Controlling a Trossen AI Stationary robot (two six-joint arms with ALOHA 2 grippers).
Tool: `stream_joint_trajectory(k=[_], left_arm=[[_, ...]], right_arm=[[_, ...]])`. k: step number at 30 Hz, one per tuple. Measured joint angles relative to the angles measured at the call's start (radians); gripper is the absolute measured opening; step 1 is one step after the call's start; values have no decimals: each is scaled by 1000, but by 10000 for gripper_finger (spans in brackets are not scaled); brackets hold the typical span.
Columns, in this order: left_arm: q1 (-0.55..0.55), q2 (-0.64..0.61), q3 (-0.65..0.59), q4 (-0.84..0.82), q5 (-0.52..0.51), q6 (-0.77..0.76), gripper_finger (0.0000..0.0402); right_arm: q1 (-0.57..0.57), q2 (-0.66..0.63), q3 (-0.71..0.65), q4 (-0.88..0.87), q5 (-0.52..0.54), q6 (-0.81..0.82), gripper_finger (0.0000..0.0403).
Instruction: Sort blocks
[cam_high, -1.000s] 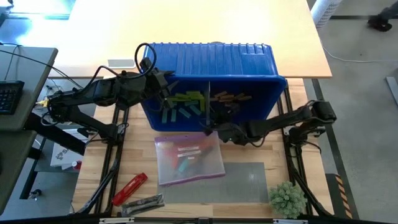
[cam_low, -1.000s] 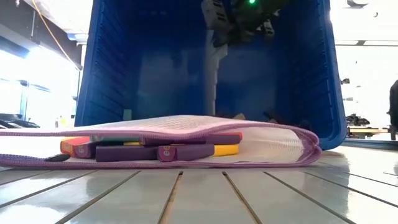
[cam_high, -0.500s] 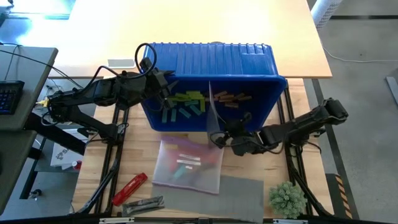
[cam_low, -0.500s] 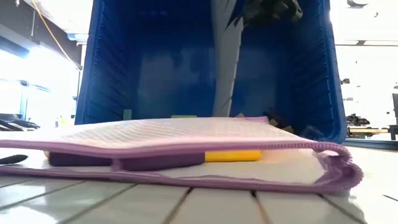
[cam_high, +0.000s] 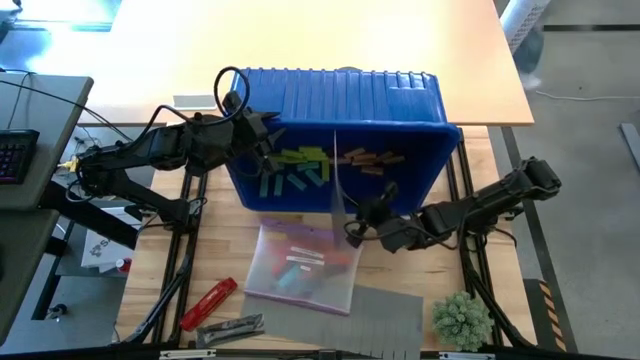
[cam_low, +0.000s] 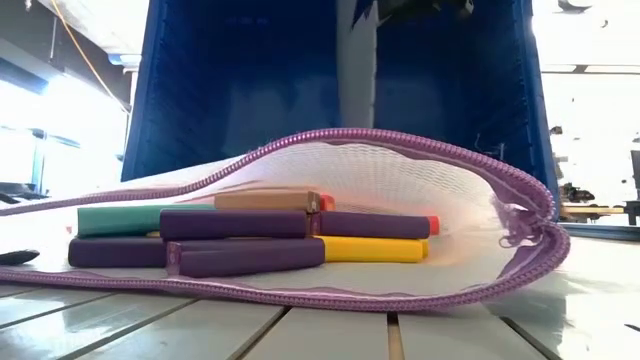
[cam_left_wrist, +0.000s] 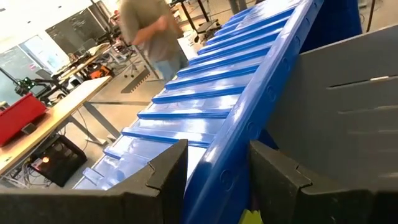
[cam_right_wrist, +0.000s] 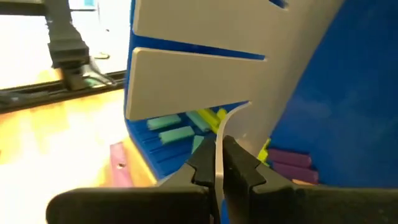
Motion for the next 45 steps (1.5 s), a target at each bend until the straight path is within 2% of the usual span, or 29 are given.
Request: stream_joint_trajectory(k=[5,9,14,19,29,34,40,45], left_arm=[[-1,1,0,-4,-12,-21,140],[0,2,-1,-8,-24,-35,140],[0,6,-1,-7,-43,-37,140],[0,8,-1,-6,-61,-37,140],[-4,9,-1,-9,-75,-53,140],[-4,9,-1,-8,-76,-53,140],[-4,9,-1,-3,-87,-53,140],[-5,8,-1,1,-88,-72,140]], right_arm=[[29,-15,1,3,-29,-85,0],[59,-61,11,34,-48,-95,0],[86,-104,8,-18,-53,-93,1],[109,-156,8,-90,-179,-44,0],[110,-224,6,-539,-503,246,0],[96,-194,6,-715,-508,287,0],[23,-72,6,-731,-569,148,0],[8,67,6,-732,-645,50,0]])
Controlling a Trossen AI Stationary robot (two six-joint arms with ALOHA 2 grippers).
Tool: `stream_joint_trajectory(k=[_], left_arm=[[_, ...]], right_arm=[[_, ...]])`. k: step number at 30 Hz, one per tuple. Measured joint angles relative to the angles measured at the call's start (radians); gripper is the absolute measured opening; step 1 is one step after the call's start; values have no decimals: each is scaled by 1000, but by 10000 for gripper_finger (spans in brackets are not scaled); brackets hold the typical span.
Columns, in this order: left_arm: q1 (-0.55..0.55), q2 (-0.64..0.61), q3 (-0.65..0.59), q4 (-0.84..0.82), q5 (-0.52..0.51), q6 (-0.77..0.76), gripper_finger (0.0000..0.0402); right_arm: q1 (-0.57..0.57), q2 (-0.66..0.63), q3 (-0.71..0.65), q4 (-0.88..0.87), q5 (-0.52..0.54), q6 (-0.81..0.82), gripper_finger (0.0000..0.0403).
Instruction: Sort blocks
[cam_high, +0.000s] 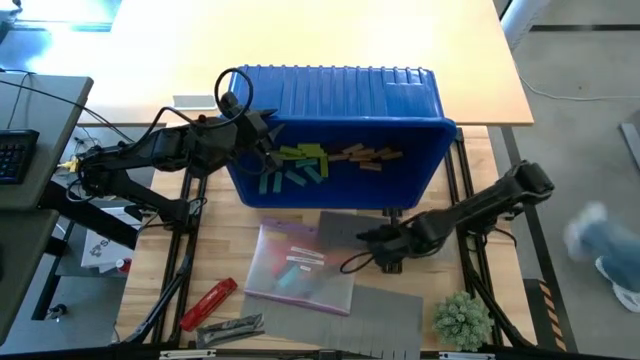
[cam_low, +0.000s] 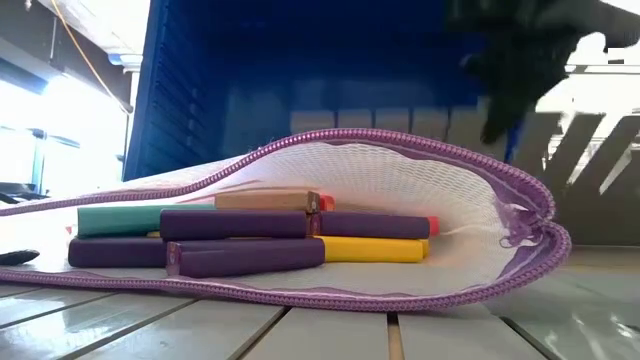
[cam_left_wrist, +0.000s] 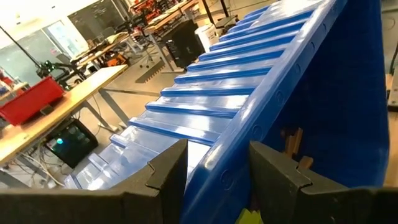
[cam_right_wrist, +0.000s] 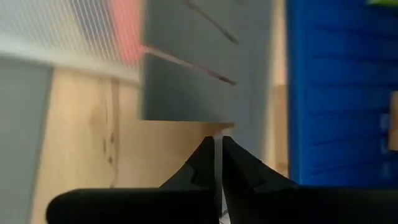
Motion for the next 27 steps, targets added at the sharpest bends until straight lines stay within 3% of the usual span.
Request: stream_joint_trajectory(k=[9,19,27], left_arm=[[-10,0,0,0,-2,-17,140],[-11,0,0,1,-3,-25,140],[-11,0,0,3,1,-44,140]], right_arm=[[-1,110,0,-28,-39,-7,15],[-5,-9,3,-223,-246,47,152],[-4,-132,19,-158,-243,85,213]])
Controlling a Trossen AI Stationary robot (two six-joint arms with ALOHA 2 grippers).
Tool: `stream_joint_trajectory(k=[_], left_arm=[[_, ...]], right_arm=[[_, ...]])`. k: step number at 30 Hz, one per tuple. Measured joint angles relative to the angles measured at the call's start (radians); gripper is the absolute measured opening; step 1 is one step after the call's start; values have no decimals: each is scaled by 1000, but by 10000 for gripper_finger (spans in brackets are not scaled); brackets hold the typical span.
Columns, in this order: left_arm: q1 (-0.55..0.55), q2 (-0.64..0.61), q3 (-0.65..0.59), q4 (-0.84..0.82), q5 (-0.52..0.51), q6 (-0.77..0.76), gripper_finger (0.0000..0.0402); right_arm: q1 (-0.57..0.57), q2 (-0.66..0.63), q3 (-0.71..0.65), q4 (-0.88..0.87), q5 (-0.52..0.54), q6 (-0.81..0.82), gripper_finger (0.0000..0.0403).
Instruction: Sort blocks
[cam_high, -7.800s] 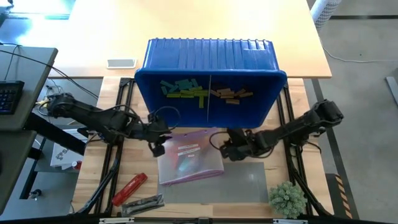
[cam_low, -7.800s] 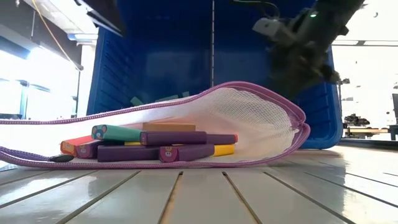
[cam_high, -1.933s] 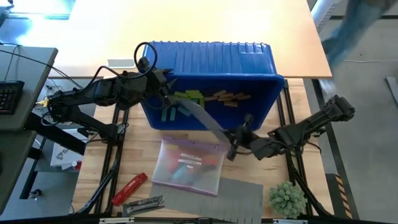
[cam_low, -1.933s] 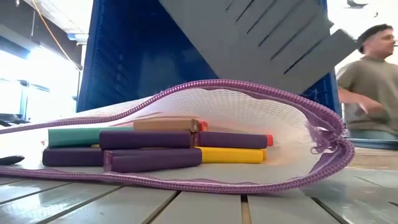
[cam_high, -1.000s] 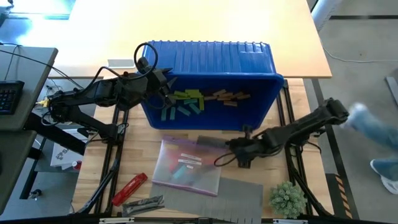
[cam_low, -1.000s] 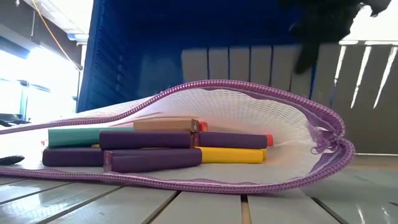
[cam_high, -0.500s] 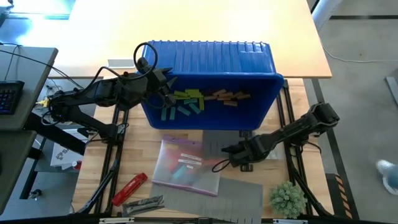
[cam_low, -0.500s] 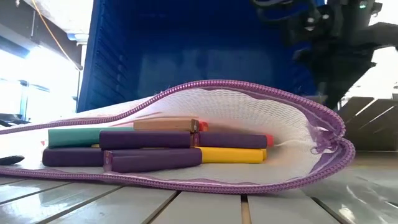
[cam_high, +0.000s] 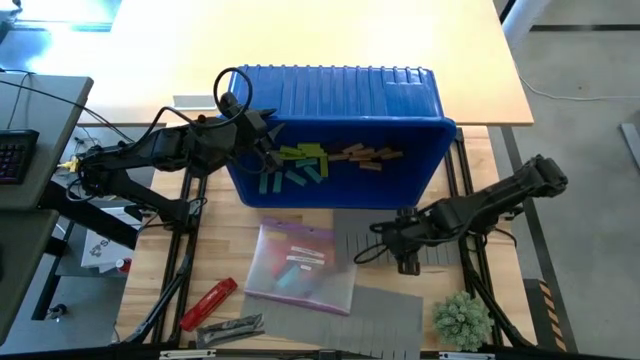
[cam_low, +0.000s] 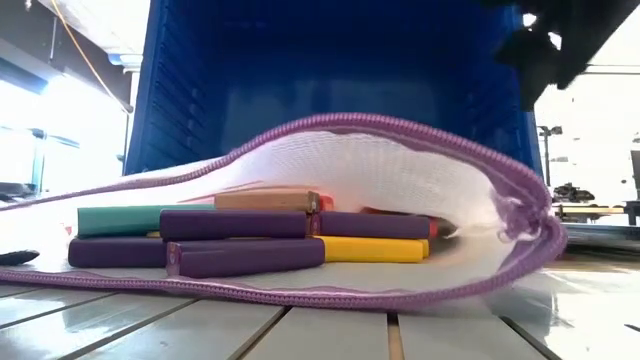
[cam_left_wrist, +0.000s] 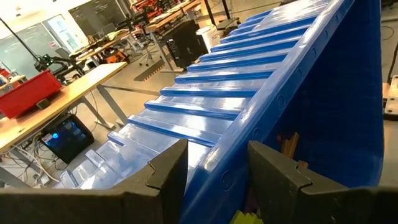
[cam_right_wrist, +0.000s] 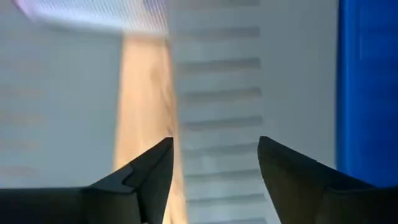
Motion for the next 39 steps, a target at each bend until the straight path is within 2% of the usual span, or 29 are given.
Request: stream_joint_trajectory(k=[3,8,14,18,23,26,29,31,36,39], left_arm=[[0,0,0,0,0,1,140],[-19,-1,20,-3,39,2,140],[-112,9,64,-3,13,64,141],[-148,0,79,2,-31,76,145],[-157,6,77,-13,-78,77,155],[-176,-1,112,38,-181,219,163],[-210,-3,174,125,-254,395,171],[-240,-2,218,192,-272,433,176],[-361,-6,290,291,-260,343,179],[-430,20,290,191,-380,236,175]], right_arm=[[12,2,0,152,0,-15,223],[90,85,0,447,33,-284,226],[188,227,0,610,73,-583,227],[248,321,0,709,138,-729,227],[285,402,-1,802,226,-826,227],[300,443,-1,858,289,-868,227],[303,480,-1,886,258,-870,227],[304,506,-1,892,255,-876,227],[300,556,-1,915,386,-922,227],[282,574,-1,962,400,-929,227]])
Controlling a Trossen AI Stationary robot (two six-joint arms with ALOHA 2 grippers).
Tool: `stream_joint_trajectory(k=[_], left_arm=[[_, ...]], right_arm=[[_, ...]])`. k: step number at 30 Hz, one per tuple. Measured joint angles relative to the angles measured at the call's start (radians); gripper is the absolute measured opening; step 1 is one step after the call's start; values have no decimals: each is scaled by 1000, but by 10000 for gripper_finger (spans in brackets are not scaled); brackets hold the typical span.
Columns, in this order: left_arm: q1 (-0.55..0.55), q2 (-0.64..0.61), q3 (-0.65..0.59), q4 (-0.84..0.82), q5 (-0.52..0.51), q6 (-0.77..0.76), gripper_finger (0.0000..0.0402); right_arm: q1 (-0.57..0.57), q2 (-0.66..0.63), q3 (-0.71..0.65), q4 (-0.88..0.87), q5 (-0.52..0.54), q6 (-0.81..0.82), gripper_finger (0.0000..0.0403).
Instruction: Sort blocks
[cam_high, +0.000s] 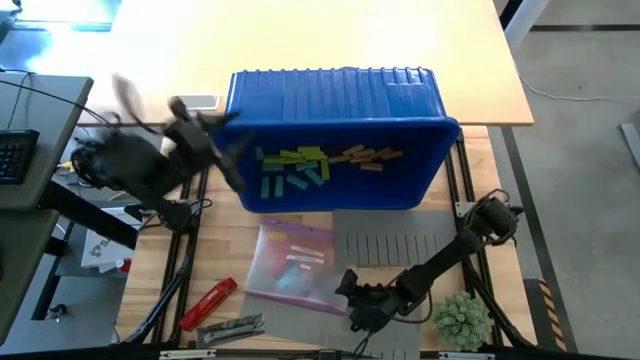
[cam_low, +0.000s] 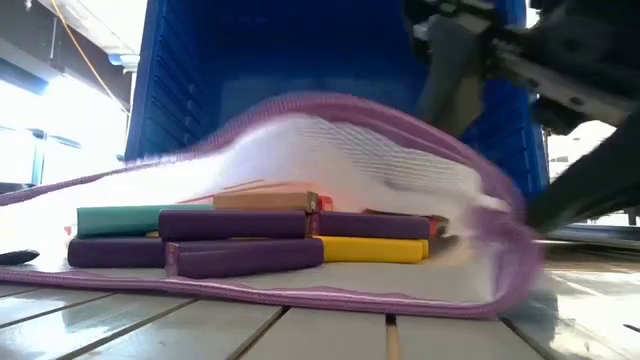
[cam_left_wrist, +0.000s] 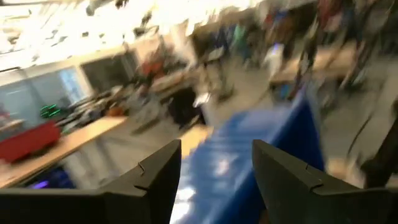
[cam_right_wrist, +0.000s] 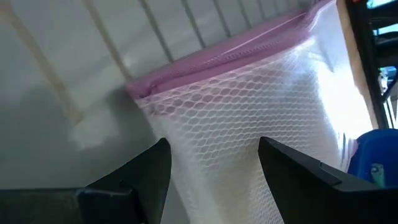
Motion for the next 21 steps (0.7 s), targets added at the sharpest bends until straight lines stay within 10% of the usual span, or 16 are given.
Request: stream_joint_trajectory(k=[4,12,21], left_arm=[[-37,81,-4,-294,-31,-249,169],[-35,292,-3,-775,259,-786,167],[-71,545,-4,-893,498,-794,167]], right_arm=[[-21,11,0,71,13,-1,227],[-23,2,105,113,19,-115,218],[-16,2,56,47,-35,57,213]])
